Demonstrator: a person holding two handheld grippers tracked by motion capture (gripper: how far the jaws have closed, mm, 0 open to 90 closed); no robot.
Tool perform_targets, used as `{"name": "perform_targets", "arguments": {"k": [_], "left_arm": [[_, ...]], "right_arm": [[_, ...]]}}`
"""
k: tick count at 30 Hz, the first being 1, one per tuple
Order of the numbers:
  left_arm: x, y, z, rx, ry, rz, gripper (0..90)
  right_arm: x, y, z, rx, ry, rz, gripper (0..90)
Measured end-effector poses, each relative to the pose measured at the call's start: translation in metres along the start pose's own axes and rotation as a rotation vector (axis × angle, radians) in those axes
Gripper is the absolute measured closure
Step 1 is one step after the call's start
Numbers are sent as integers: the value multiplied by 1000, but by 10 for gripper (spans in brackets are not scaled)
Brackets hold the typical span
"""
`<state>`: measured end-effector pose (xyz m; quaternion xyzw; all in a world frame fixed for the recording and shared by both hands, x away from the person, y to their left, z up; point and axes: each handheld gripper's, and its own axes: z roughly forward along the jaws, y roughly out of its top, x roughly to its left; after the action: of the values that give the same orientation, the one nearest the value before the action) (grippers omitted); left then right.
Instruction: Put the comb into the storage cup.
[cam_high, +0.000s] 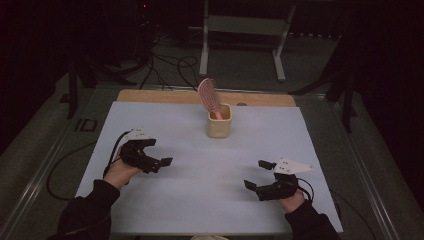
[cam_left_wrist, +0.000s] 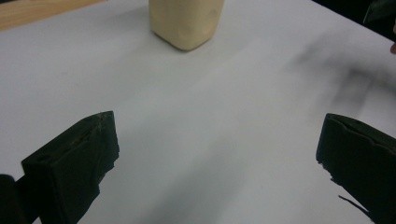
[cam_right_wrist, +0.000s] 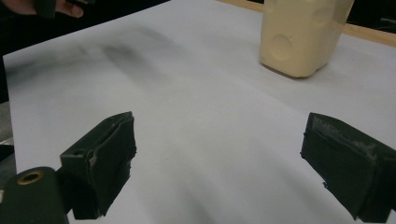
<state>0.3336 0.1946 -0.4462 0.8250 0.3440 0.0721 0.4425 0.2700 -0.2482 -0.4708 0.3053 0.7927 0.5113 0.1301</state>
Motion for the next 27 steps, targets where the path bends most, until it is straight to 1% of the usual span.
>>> {"name": "perform_targets", "arguments": {"k": [2, 5, 8, 11, 12, 13, 15, 16, 23, 27], "left_arm": [[0, -6, -2, -1, 1, -8, 0], [-2, -14, -5, -1, 0, -11, 0], [-4, -23, -7, 11, -1, -10, 0], [-6, -32, -7, 24, 6, -10, 0], [-6, -35, -7, 26, 11, -13, 0], [-6, -38, -7, 28, 7, -17, 0], [-7, -40, -7, 28, 7, -21, 0], [-8, -47, -9, 28, 11, -20, 0], [-13, -66, -12, 23, 14, -33, 0], [-17, -75, -11, 40, 13, -25, 0]], "right_arm": [[0, 0, 0, -5, 1, 2, 98], [0, 0, -1, -11, 2, 2, 98], [0, 0, -1, -8, 0, -1, 98], [0, 0, -1, -7, 0, -1, 98], [0, 0, -1, -6, 2, 0, 98], [0, -1, -1, -6, 3, 2, 98], [0, -1, 0, -4, 1, 0, 98], [0, -1, 0, -4, 2, -1, 98], [0, -1, 0, -5, 5, 2, 98], [-1, -2, 0, -5, 6, -2, 98]]}}
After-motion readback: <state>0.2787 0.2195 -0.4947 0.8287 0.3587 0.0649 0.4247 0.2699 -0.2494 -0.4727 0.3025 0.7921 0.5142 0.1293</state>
